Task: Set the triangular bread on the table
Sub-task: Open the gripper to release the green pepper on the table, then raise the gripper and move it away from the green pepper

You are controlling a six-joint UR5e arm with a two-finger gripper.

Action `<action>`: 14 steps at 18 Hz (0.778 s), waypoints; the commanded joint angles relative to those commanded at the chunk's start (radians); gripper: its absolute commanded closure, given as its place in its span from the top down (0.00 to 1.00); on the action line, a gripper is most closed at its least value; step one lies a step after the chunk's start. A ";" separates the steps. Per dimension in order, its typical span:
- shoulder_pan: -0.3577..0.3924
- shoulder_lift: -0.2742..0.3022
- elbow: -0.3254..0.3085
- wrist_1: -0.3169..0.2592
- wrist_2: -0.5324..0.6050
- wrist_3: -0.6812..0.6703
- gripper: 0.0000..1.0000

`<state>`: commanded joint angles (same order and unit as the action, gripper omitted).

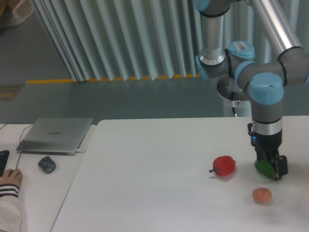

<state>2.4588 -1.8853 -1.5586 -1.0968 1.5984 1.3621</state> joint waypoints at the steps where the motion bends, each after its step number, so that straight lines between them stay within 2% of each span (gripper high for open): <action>1: 0.018 0.002 0.005 0.002 -0.002 0.002 1.00; 7: 0.074 0.000 0.012 0.071 -0.011 -0.003 1.00; 14: 0.149 -0.020 0.069 0.071 -0.020 -0.020 1.00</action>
<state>2.6076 -1.9051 -1.4895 -1.0262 1.5785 1.3422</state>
